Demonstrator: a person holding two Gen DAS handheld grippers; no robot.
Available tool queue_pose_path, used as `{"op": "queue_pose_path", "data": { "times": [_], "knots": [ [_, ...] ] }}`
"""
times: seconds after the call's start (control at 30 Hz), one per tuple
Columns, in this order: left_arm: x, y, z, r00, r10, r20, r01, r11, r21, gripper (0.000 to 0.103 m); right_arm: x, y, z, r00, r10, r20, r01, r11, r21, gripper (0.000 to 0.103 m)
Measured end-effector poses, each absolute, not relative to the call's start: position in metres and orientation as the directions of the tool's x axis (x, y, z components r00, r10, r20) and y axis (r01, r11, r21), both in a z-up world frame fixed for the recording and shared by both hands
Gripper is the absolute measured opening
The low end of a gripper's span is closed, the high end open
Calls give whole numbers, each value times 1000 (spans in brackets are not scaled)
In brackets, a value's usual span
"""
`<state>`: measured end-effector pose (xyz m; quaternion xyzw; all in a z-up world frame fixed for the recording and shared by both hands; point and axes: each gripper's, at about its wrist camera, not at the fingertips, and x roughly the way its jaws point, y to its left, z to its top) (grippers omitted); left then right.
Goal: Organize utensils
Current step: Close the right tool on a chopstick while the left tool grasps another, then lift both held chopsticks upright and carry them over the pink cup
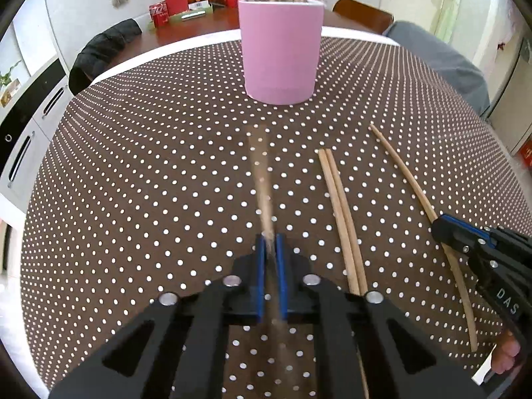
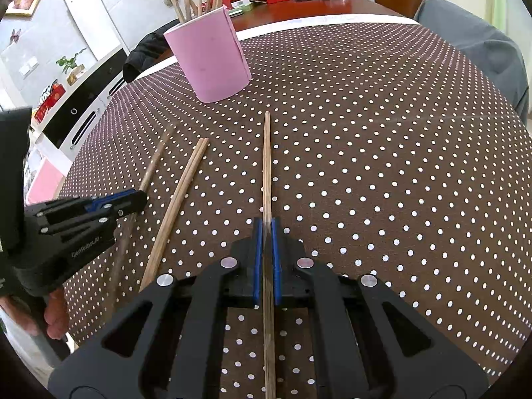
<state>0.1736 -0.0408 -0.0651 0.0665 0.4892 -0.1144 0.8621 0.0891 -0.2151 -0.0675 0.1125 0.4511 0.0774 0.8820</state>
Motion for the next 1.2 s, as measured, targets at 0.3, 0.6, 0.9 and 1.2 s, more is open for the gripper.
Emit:
{"op": "queue_pose_path", "data": {
  "times": [0.3, 0.6, 0.9, 1.2],
  "knots": [
    [184, -6, -61, 514, -246, -822, 207, 965, -159, 7, 95, -214, -52, 613, 232, -756, -59, 967, 249, 5],
    [186, 21, -21, 637, -326, -699, 203, 945, -255, 7, 100, -204, -11, 698, 241, -674, -117, 967, 225, 5],
    [175, 13, 25, 774, -360, -521, 228, 926, -302, 7, 110, -195, 35, 795, 241, -556, -158, 968, 193, 5],
    [168, 0, 77, 925, -304, -229, 248, 937, -245, 7, 127, -202, 77, 867, 242, -436, -170, 965, 199, 5]
  ]
}}
